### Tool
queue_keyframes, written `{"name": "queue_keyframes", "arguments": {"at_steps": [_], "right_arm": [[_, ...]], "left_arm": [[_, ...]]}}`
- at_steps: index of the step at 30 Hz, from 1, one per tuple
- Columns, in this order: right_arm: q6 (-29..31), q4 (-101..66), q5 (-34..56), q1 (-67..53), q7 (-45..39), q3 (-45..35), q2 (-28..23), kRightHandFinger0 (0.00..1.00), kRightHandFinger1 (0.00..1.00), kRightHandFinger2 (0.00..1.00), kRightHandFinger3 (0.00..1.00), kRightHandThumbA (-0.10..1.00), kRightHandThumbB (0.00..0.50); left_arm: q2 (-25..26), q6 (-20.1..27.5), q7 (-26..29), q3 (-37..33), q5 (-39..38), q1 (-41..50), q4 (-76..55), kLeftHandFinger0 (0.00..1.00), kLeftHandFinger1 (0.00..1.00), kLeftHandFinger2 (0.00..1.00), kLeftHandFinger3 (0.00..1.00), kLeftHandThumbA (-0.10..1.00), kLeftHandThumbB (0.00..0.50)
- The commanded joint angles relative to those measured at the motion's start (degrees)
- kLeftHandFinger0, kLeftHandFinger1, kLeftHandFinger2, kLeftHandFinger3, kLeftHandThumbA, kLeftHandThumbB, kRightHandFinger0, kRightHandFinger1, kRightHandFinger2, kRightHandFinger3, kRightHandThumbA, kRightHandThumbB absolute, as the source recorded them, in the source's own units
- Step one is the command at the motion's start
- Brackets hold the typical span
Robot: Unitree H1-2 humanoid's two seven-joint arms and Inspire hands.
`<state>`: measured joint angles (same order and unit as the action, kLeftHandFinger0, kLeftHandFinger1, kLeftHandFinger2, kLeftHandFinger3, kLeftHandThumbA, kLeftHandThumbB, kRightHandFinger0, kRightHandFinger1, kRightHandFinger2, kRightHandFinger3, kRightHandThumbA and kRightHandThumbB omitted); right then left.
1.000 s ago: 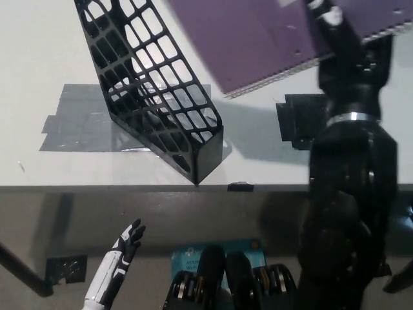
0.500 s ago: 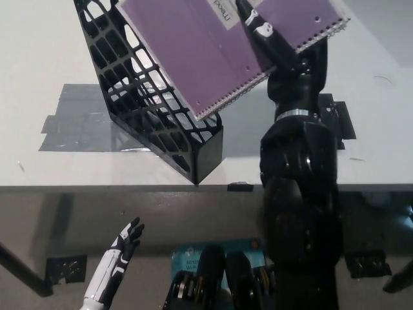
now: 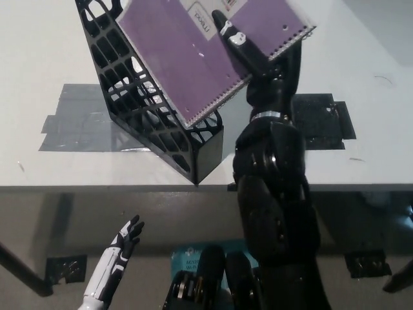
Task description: A person hands a notebook to the robot and the robot grabs it with its right hand and places it in the magazine stand kept in the centre of the desk infront of it.
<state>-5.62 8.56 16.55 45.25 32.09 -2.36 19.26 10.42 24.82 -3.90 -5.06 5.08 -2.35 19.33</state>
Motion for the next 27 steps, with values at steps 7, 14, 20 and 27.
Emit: {"name": "queue_keyframes", "arguments": {"at_steps": [7, 14, 20, 27], "right_arm": [[5.79, 1.33, -5.24, 4.54, -2.73, 6.32, 1.98, 0.00, 0.00, 0.00, 0.00, 0.98, 0.005], [-4.82, 0.92, -10.97, 4.96, -11.62, 14.35, -6.27, 1.00, 1.00, 1.00, 1.00, 0.60, 0.335], [-6.52, -0.71, -13.61, 5.76, -14.02, 16.46, -9.36, 1.00, 1.00, 1.00, 1.00, 0.77, 0.360], [-8.36, -4.50, -15.08, 7.22, -14.56, 15.45, -10.25, 1.00, 1.00, 1.00, 1.00, 0.88, 0.389]], "left_arm": [[1.07, 2.10, -1.41, 0.77, -1.91, -1.20, -1.20, 1.00, 1.00, 1.00, 1.00, 1.00, 0.500], [1.27, 1.99, -1.30, 1.22, -1.29, -1.80, -1.58, 1.00, 1.00, 1.00, 1.00, 1.00, 0.500], [1.48, 2.09, -1.03, 1.20, -0.20, -2.14, -1.74, 1.00, 1.00, 1.00, 1.00, 1.00, 0.500], [1.68, 1.52, -0.80, 1.38, 0.27, -3.22, -1.71, 1.00, 1.00, 1.00, 1.00, 1.00, 0.500]]}}
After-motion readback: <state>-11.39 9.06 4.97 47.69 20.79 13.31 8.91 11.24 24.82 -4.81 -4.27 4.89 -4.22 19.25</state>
